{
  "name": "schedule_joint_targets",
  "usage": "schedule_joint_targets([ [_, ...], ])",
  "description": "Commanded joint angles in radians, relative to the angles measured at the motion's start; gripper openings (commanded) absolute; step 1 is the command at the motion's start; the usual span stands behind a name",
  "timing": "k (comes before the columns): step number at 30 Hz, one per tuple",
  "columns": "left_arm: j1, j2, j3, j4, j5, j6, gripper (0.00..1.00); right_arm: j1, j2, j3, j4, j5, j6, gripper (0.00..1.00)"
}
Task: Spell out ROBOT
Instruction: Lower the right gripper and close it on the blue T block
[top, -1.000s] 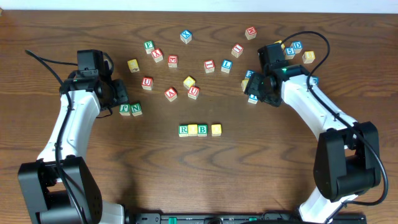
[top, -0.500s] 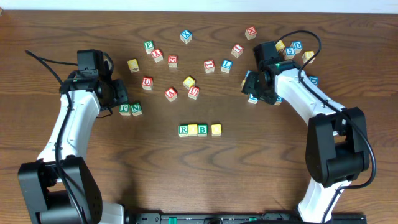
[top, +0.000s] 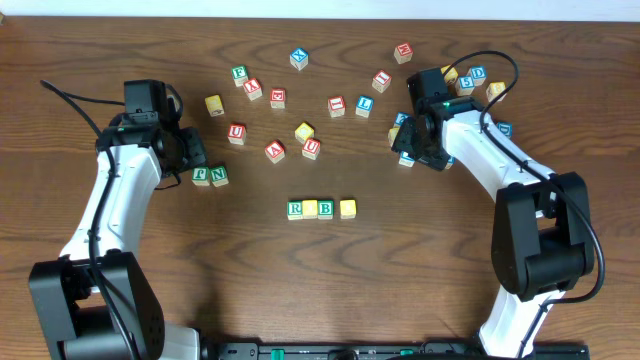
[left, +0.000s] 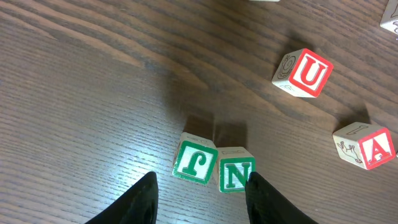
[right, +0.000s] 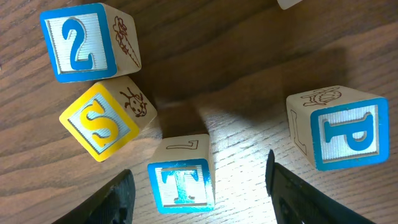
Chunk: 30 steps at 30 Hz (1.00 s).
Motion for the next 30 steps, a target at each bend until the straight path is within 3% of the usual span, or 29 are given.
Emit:
schedule_joint_targets([
  [1, 0.001, -0.008, 0.018, -0.003, -0.004, 0.007, 0.45, 0.0, 0.003, 0.018, -0.001, 0.016, 0.017, 0.63],
  [23, 0.001, -0.008, 0.018, -0.003, -0.004, 0.007, 0.45, 0.021, 0.05, 0.02, 0.043, 0.027, 0.05, 0.61],
  [25, 0.001, -0.008, 0.018, -0.003, -0.004, 0.007, 0.45, 0.021, 0.05, 0.02, 0.037, 0.027, 0.05, 0.49],
  [30, 0.001, -0.008, 0.018, -0.003, -0.004, 0.007, 0.45, 0.027, 0.05, 0.02, 0.016, 0.027, 0.05, 0.47],
])
